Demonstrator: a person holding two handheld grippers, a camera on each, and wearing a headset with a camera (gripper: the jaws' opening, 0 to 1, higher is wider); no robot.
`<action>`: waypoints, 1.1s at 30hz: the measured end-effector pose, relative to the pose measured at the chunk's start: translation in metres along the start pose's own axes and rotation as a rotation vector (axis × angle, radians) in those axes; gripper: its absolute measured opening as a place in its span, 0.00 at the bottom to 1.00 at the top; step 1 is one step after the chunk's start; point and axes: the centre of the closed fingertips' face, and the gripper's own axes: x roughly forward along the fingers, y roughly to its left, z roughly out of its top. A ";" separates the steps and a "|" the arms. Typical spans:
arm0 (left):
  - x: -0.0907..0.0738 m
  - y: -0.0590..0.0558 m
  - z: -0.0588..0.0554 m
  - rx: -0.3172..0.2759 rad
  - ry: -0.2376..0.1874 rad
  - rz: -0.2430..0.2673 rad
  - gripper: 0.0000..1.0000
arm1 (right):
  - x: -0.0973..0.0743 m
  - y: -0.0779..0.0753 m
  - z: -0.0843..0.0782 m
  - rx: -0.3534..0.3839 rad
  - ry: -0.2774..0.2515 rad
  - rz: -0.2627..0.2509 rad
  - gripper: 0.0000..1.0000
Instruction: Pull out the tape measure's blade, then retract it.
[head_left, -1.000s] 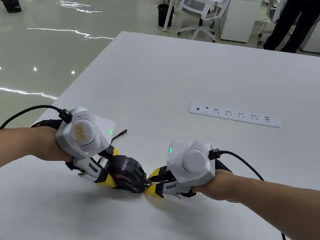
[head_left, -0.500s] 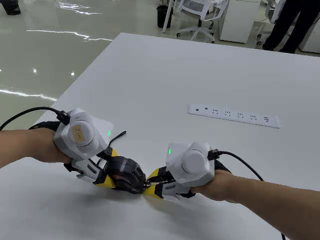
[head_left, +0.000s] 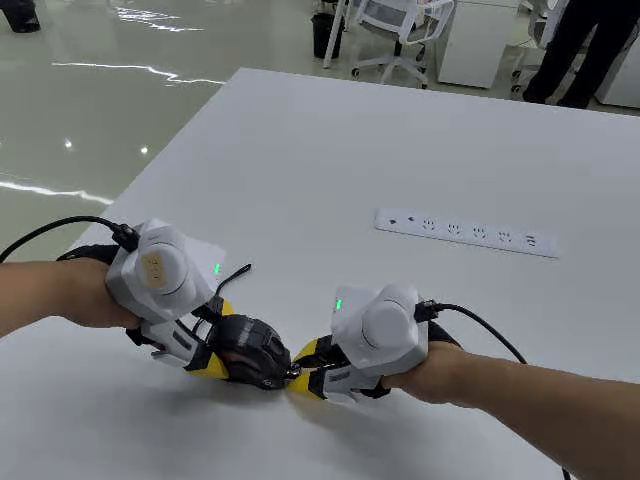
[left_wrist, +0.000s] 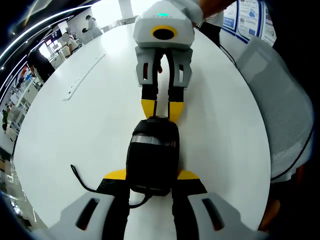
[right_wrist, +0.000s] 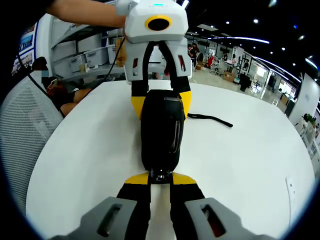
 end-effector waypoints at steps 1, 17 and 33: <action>0.000 0.000 0.000 -0.001 0.000 0.000 0.27 | 0.000 0.000 0.000 0.002 0.000 0.000 0.13; 0.000 0.000 0.000 0.001 0.003 -0.002 0.27 | -0.007 0.000 -0.005 -0.005 0.006 0.005 0.13; -0.001 0.000 -0.001 0.001 0.006 -0.005 0.27 | -0.014 0.001 -0.009 0.003 0.012 0.005 0.13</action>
